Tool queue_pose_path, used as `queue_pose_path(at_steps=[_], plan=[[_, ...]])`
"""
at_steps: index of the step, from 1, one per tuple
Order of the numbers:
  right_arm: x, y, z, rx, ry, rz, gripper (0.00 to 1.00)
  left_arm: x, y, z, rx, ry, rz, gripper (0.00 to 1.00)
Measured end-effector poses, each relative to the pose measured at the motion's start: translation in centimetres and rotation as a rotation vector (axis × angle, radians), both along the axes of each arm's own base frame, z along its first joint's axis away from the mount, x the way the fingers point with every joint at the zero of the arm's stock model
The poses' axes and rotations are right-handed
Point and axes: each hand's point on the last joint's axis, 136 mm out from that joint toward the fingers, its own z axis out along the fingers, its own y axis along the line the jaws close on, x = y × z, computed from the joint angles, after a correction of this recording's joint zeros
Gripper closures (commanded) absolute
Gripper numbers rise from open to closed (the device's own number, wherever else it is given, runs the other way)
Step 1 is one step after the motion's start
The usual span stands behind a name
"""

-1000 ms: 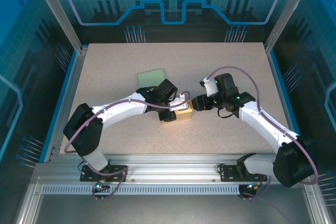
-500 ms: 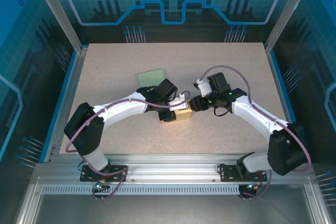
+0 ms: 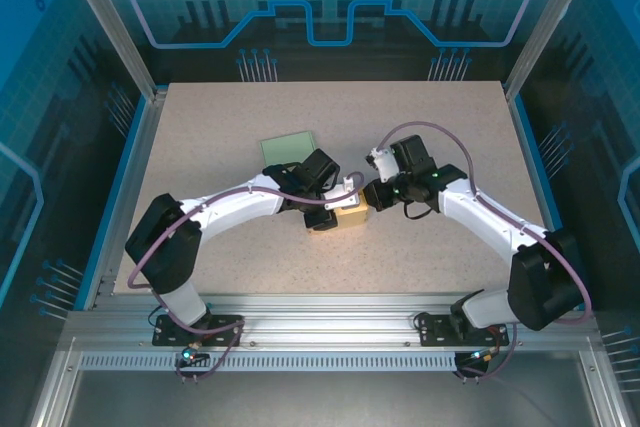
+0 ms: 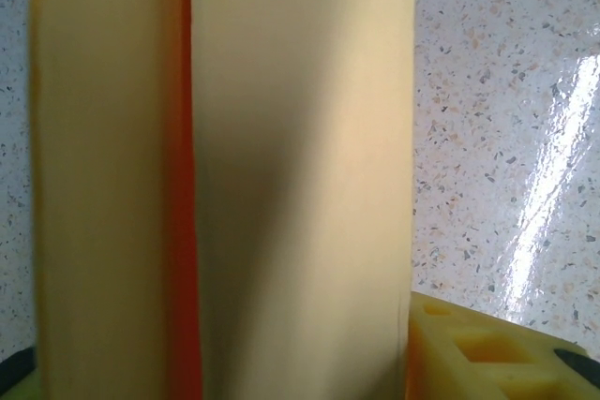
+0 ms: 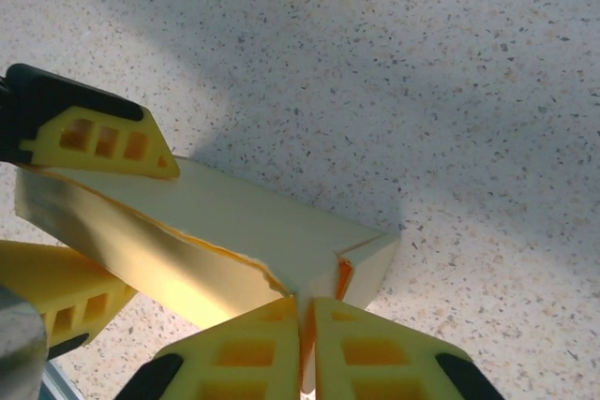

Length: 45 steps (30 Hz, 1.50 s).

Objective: Fold the paper box

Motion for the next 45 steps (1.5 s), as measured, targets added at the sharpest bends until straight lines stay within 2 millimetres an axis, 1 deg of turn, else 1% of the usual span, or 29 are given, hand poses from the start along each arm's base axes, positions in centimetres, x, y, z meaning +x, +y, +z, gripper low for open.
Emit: queue_pose_path(at_steps=[8,10,13,16,20,22,26,28,29,34,40,45], plan=[[0.1,0.2,0.1,-0.020,0.038,-0.060,0.93,0.2,0.0,0.0,0.003,-0.006,0.004,0.49],[0.2,0.2,0.1,-0.026,0.041,-0.070,0.94,0.3,0.0,0.0,0.004,-0.009,0.006,0.45],[0.4,0.2,0.0,-0.038,0.037,-0.084,1.00,0.4,0.1,0.0,0.009,-0.015,0.011,0.41],[0.5,0.3,0.0,-0.051,0.025,-0.090,1.00,0.5,0.3,0.0,0.016,-0.022,0.017,0.40],[0.7,0.3,-0.1,-0.063,0.017,-0.096,1.00,1.0,0.4,0.1,0.021,-0.044,0.035,0.29],[0.6,0.4,-0.1,-0.065,0.015,-0.096,1.00,1.3,0.5,0.1,0.025,-0.055,0.048,0.28],[0.6,0.4,-0.1,-0.071,0.012,-0.100,1.00,1.8,0.4,0.3,0.022,-0.077,0.069,0.29],[0.6,0.4,-0.1,-0.072,0.012,-0.104,1.00,2.0,0.4,0.4,0.022,-0.085,0.072,0.34],[0.6,0.4,-0.1,-0.074,0.012,-0.105,1.00,2.1,0.5,0.4,0.021,-0.090,0.075,0.35],[0.8,0.8,0.0,-0.075,0.011,-0.112,1.00,2.3,0.6,0.5,0.027,-0.098,0.089,0.36],[0.4,1.9,0.2,-0.063,0.028,-0.120,1.00,2.4,0.7,0.4,0.027,-0.094,0.107,0.36],[0.5,2.0,0.1,-0.049,0.048,-0.158,1.00,2.4,0.7,0.4,0.026,-0.094,0.108,0.38]])
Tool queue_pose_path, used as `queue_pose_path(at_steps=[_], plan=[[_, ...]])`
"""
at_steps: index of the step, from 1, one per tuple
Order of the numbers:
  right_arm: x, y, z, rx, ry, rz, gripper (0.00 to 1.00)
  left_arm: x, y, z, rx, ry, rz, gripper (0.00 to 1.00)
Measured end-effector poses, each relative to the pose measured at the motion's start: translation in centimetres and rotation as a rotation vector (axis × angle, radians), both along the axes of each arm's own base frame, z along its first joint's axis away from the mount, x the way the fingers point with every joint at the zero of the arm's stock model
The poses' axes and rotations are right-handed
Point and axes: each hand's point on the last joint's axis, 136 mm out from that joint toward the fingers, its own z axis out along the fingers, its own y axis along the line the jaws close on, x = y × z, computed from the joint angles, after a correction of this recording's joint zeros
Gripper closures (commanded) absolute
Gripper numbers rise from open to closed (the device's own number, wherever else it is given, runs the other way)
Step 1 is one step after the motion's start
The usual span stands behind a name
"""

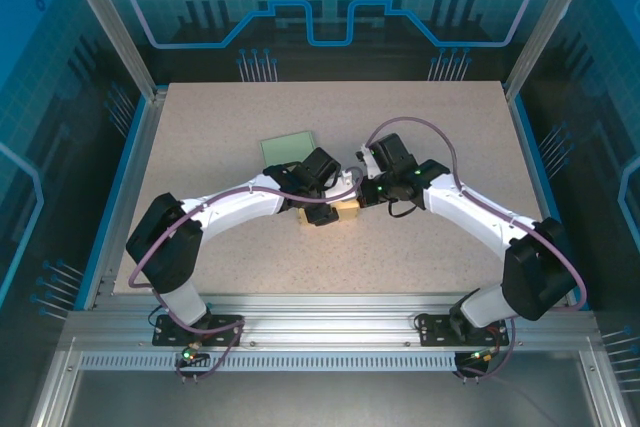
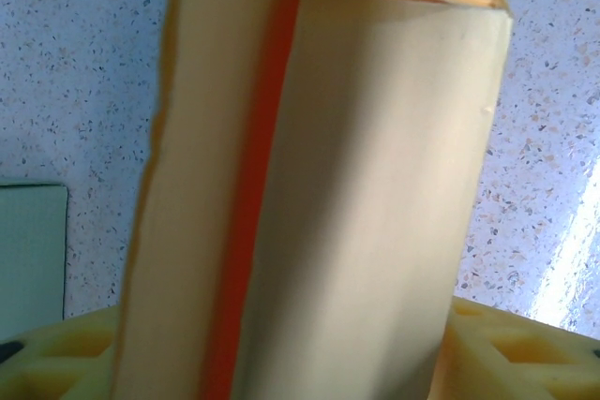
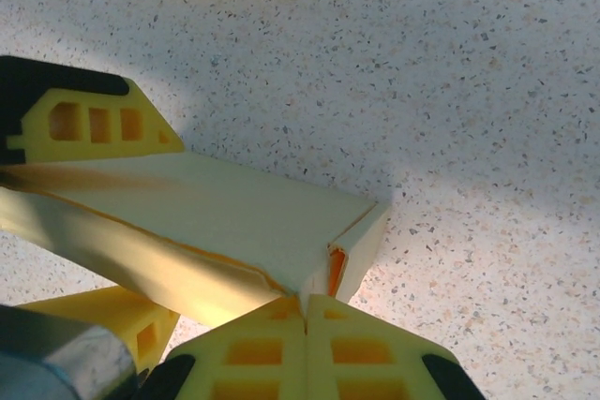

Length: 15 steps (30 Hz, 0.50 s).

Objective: Fold the paper box

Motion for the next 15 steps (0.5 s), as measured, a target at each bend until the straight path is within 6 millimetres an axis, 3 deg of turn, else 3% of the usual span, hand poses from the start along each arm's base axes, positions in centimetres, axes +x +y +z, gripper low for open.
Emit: queue_pose_path(at_steps=[9,15], plan=[[0.9,0.2,-0.4,0.023,0.006,-0.064,1.00,0.1,0.3,-0.9,0.012,0.019,0.013,0.40],[1.4,0.0,-0.5,0.012,-0.007,-0.091,1.00,0.3,0.4,-1.3,0.019,0.025,0.029,0.34]])
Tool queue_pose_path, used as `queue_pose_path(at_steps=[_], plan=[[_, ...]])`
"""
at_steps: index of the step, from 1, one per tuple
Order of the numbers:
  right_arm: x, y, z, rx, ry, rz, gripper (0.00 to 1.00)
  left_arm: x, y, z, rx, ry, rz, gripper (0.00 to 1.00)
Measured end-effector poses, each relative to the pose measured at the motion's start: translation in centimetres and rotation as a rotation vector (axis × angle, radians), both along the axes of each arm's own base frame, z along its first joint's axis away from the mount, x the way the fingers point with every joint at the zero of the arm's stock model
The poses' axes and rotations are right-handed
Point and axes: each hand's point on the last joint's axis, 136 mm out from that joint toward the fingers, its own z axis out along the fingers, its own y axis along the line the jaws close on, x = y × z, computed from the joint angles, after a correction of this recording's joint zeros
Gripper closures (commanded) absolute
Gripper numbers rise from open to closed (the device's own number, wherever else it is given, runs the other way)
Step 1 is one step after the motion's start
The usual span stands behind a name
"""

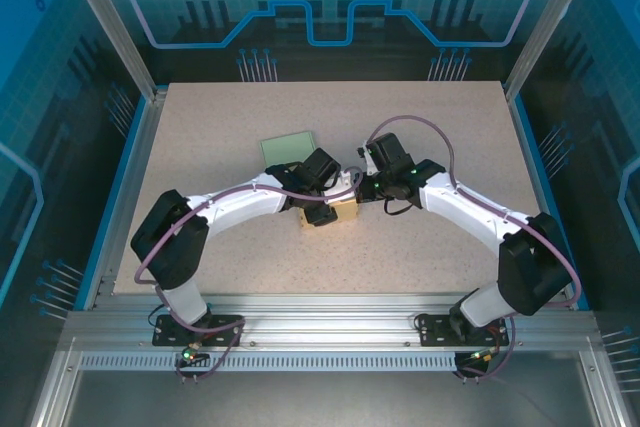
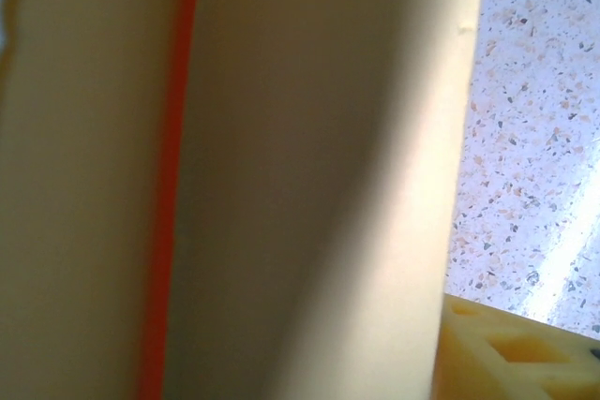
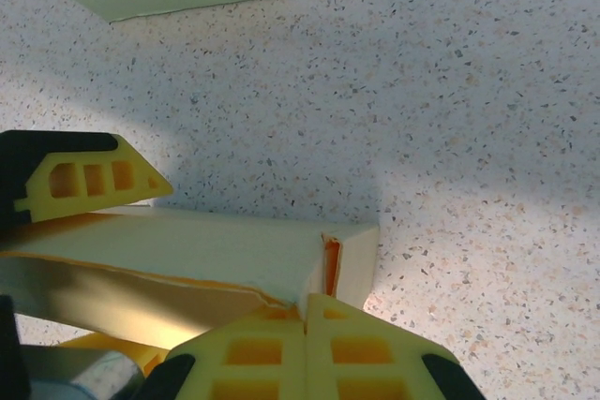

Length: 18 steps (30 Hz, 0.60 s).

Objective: Fold the paper box

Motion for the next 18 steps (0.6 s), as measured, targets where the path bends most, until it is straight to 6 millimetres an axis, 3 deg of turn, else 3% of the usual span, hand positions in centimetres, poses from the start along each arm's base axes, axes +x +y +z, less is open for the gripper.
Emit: queue_pose_path(at_steps=[5,12,18], plan=[[0.1,-0.1,0.0,-0.010,-0.008,-0.008,1.00,0.2,-0.1,0.5,-0.013,-0.013,0.005,0.28],[-0.1,0.0,0.1,-0.018,-0.013,-0.006,1.00,0.0,0.6,3.0,-0.059,-0.080,0.021,0.23],[-0.1,-0.1,0.1,-0.031,-0.019,-0.011,1.00,-0.5,1.5,5.3,-0.105,-0.123,0.071,0.25]])
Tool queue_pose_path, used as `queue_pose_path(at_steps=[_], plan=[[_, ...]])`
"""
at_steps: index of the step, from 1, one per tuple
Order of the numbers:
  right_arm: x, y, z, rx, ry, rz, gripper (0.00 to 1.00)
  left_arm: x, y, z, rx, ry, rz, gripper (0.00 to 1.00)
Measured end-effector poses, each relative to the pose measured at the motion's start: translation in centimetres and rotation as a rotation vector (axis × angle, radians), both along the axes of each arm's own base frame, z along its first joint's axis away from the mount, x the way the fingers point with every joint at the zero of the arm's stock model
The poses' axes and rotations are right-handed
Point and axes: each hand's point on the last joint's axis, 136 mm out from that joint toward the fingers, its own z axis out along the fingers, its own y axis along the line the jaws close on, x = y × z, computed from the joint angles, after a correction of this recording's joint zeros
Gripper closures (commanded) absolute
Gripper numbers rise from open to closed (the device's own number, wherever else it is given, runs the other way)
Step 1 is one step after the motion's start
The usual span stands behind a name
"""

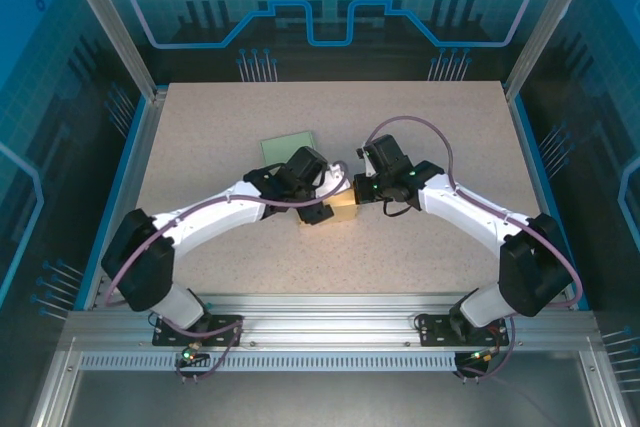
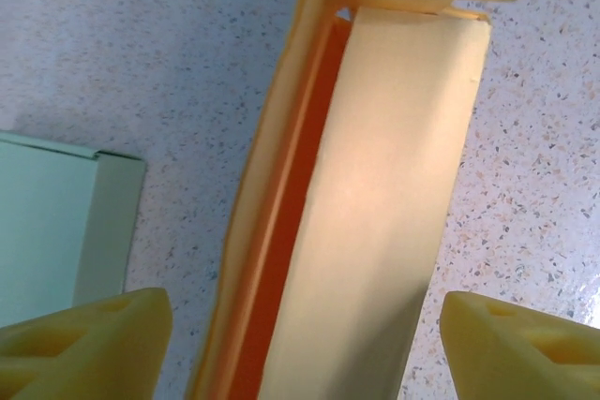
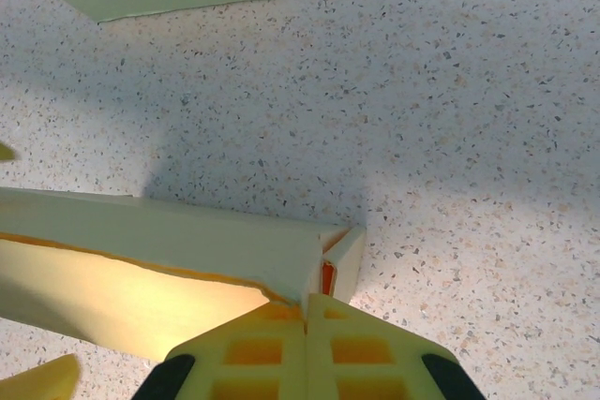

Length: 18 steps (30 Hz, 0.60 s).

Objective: Fold the paper box

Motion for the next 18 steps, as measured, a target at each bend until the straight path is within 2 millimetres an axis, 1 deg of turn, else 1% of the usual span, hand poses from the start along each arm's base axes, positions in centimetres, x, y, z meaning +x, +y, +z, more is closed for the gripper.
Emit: queue_pose_path(at_steps=[3,5,7,8,11,14,18], plan=[[0.0,0.0,0.0,-0.003,-0.002,-0.002,1.00,-0.3,0.9,1.5,-0.038,-0.026,0.055,0.31],[0.0,0.0,0.0,-0.004,-0.003,-0.001,1.00,-0.5,1.5,2.3,-0.063,-0.039,0.100,0.39],[0.0,0.1,0.0,-0.006,-0.004,0.001,1.00,-0.5,2.4,3.0,-0.092,-0.047,0.170,0.49],[0.0,0.1,0.0,-0.006,-0.004,0.001,1.00,-0.4,2.9,3.2,-0.103,-0.047,0.206,0.52],[0.0,0.0,0.0,-0.011,-0.007,-0.002,1.00,-0.1,5.0,3.3,-0.121,-0.035,0.321,0.50],[0.0,0.0,0.0,-0.012,-0.008,-0.003,1.00,-0.3,6.7,2.7,-0.126,-0.008,0.407,0.50],[0.0,-0.1,0.0,-0.014,-0.009,-0.004,1.00,-0.8,7.5,2.2,-0.130,0.024,0.454,0.50]])
